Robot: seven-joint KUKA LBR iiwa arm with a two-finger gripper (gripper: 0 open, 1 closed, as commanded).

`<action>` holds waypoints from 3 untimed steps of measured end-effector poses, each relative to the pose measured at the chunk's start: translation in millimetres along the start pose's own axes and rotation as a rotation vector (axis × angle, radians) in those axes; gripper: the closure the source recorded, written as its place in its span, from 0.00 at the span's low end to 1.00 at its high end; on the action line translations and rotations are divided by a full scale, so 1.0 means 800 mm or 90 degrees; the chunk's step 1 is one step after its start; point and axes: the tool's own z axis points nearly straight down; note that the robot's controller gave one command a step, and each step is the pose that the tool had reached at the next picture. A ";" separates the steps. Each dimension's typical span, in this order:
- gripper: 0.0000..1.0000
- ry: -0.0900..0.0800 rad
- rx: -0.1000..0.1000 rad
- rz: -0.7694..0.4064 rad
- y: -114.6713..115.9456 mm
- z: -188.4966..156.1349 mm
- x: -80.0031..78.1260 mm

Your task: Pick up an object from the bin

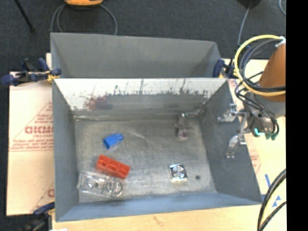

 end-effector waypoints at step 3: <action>1.00 -0.007 0.001 -0.390 0.138 0.175 0.054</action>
Offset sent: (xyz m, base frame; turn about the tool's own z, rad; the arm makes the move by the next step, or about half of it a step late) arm 0.0084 0.0508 -0.0998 -0.2449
